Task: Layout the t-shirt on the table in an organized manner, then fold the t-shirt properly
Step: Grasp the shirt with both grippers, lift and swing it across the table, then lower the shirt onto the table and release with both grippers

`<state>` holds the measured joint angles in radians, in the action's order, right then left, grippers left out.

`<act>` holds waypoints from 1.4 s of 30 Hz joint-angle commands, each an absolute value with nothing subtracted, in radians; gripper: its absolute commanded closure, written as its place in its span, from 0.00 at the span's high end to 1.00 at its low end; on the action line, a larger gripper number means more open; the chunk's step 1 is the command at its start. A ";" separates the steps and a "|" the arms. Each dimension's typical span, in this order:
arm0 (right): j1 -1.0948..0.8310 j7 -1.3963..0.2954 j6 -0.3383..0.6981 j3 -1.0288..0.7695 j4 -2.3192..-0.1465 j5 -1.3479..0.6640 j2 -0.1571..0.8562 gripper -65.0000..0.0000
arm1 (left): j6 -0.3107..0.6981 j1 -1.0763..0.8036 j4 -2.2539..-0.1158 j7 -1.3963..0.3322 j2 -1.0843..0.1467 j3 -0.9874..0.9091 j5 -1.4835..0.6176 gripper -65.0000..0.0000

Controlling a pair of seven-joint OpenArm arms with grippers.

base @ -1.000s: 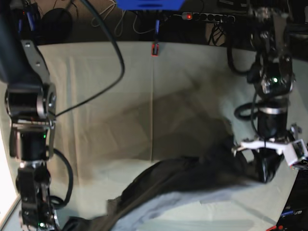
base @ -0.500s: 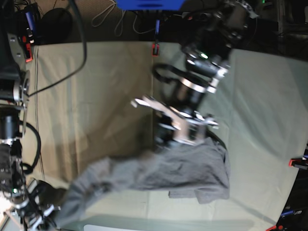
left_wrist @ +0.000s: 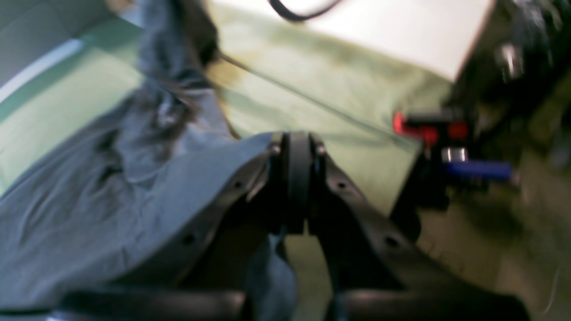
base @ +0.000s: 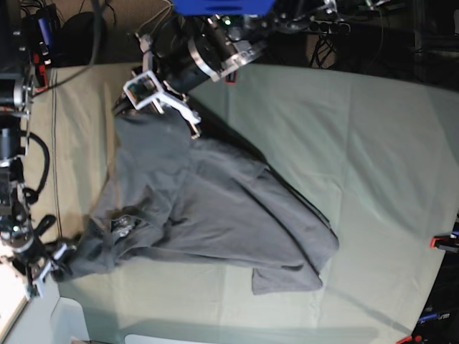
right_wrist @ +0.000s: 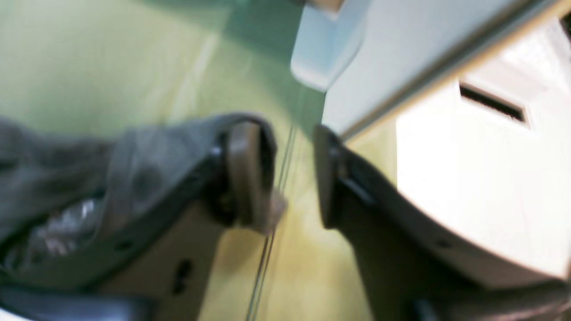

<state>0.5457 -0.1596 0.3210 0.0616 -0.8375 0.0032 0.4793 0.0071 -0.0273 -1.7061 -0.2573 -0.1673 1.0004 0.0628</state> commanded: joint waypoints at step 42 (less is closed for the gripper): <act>-0.091 -0.145 0.318 -0.162 -1.495 -0.001 0.140 0.56 | 0.010 0.231 -0.961 -0.214 0.085 -0.255 0.064 0.52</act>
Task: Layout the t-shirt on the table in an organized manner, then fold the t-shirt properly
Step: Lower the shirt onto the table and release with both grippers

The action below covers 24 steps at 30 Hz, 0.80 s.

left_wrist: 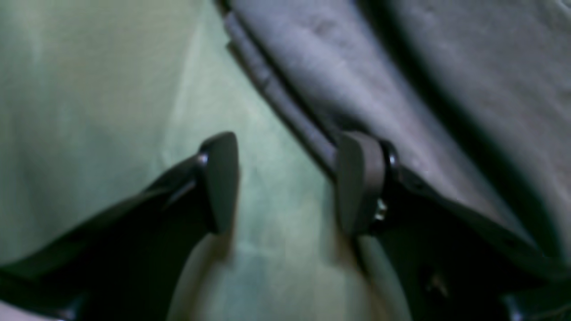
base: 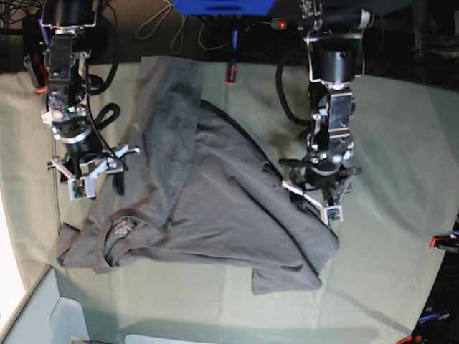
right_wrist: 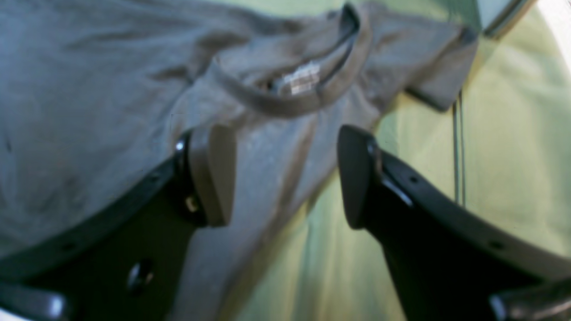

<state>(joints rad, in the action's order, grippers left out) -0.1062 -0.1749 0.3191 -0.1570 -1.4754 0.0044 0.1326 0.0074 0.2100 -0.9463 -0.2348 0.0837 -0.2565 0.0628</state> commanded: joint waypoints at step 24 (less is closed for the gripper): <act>-0.101 -0.145 0.318 -0.165 -1.495 0.001 0.145 0.56 | 0.004 0.214 -1.072 -0.226 0.085 -0.257 0.021 0.00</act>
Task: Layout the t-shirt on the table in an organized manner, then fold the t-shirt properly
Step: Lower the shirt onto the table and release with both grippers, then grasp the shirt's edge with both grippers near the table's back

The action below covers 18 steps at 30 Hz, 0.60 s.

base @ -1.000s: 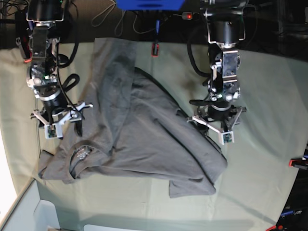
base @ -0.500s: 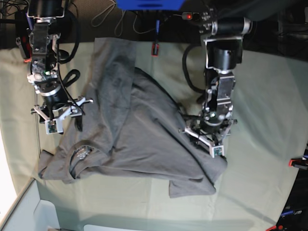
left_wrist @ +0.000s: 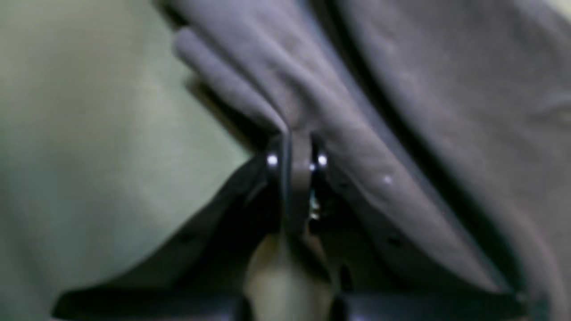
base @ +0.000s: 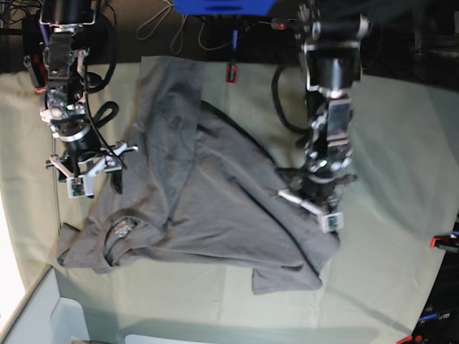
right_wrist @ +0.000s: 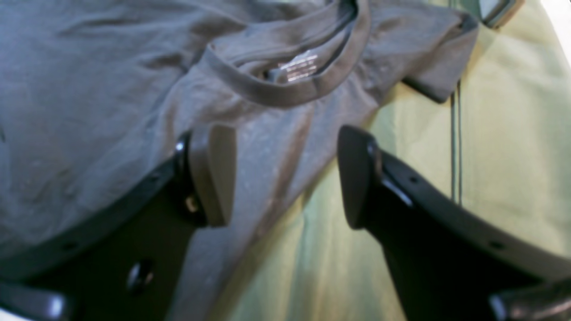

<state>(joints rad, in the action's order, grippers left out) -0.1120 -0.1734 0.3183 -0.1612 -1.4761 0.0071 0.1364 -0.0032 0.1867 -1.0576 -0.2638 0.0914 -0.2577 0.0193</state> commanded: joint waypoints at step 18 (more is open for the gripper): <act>-0.254 -0.137 0.318 -0.090 -1.546 -0.001 0.010 0.56 | 0.008 -0.312 -1.570 -0.225 0.030 -0.458 -0.222 0.02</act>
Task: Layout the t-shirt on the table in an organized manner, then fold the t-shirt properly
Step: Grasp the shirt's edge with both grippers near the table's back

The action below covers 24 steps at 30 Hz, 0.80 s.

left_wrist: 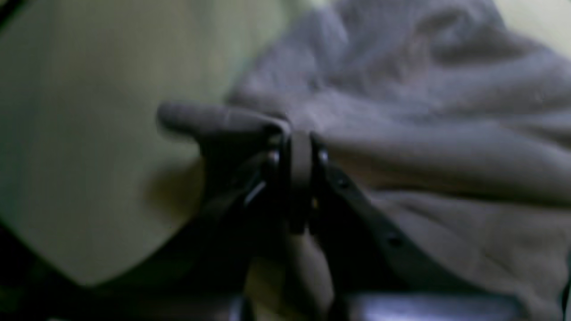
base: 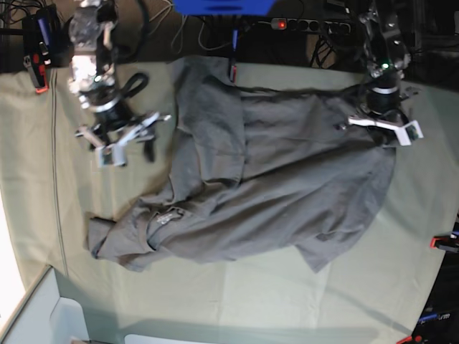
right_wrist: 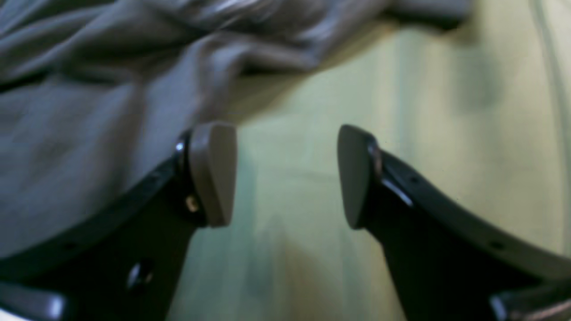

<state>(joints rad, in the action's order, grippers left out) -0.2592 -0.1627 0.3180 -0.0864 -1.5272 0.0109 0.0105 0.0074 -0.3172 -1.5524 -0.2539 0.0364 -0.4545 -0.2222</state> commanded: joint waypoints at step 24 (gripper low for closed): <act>-0.354 -0.137 0.312 0.228 -1.443 -0.001 -0.067 0.56 | 0.010 -0.414 -1.621 -0.225 -0.008 -0.527 -0.226 0.65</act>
<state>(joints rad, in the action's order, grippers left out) -0.3595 -0.1612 0.3145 0.2256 -1.4288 0.0101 -0.0608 0.0040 -0.4210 -1.6043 -0.2531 -0.0006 -0.5278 -0.2256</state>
